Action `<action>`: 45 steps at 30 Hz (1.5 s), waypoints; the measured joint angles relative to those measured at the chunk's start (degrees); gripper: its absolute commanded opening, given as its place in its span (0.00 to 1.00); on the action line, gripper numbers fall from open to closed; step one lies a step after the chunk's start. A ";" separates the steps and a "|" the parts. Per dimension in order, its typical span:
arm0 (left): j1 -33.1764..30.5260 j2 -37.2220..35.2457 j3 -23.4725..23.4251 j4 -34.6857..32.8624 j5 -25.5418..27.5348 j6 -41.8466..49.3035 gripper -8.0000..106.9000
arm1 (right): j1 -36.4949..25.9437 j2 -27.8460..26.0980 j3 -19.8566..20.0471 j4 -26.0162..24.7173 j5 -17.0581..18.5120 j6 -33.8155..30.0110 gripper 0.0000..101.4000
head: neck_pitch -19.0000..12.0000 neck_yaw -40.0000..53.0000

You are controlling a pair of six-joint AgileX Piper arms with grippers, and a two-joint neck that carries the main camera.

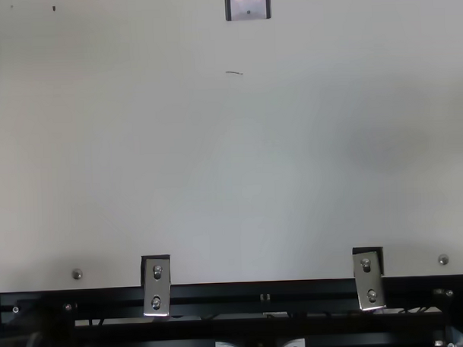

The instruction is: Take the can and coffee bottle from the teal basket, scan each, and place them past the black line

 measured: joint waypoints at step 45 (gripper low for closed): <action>-4.61 34.98 -25.10 14.34 10.34 -7.08 0.85 | 1.12 2.68 -11.14 0.14 6.41 0.66 1.00 | 0.00 0.00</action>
